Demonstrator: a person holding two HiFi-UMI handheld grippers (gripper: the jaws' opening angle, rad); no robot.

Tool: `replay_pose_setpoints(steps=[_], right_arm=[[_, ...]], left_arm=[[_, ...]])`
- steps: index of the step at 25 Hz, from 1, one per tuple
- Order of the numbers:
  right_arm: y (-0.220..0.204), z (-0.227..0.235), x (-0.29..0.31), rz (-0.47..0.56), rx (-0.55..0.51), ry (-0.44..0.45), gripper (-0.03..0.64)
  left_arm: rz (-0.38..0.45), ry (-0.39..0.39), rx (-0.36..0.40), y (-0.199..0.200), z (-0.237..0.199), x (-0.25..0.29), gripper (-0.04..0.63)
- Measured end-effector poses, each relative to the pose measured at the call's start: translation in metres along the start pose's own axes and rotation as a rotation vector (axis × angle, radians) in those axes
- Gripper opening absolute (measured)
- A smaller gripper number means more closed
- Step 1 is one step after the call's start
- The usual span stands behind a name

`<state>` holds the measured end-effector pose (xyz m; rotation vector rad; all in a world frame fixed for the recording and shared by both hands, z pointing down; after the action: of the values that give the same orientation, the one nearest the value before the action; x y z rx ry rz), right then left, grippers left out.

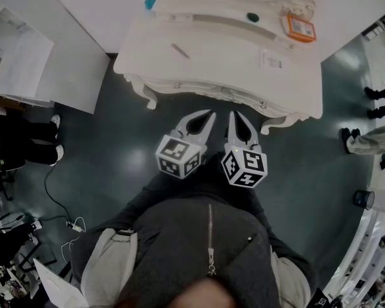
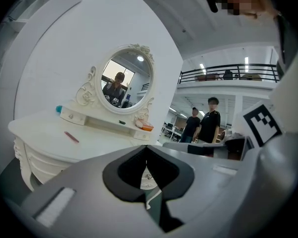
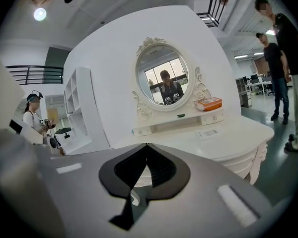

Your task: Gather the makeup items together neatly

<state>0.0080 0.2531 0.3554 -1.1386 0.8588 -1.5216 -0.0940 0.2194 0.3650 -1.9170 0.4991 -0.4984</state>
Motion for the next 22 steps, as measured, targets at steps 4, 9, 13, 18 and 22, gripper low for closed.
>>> replay_pose_setpoints(steps=[4,9,13,18,22], right_arm=[[0.004,0.005,0.001,0.007,-0.002,-0.012,0.003],[0.007,0.012,0.01,0.002,0.005,-0.01,0.003],[0.011,0.007,0.019,0.003,-0.003,0.006,0.003],[0.014,0.009,0.028,-0.014,-0.005,0.007,0.003],[0.016,0.018,0.033,-0.027,0.0,-0.01,0.003]], left_arm=[[-0.006,0.003,-0.005,0.0,-0.002,0.004,0.008],[-0.016,0.002,-0.005,-0.002,-0.003,0.008,0.008],[0.001,0.023,-0.009,0.005,-0.014,0.012,0.008],[-0.004,0.026,-0.022,0.009,-0.019,0.024,0.009],[-0.016,0.021,-0.036,0.008,-0.019,0.032,0.009]])
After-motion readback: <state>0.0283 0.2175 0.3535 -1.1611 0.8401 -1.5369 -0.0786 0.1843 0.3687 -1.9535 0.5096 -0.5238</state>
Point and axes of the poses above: the fingertips, and each gripper's own axes: x forward along the fingers, z to its right, y out of its top, the point moved 5 cm from there along -x, backward along the fingers, and after that the axes turned 4 degrees about z, right-handed, at the moved point
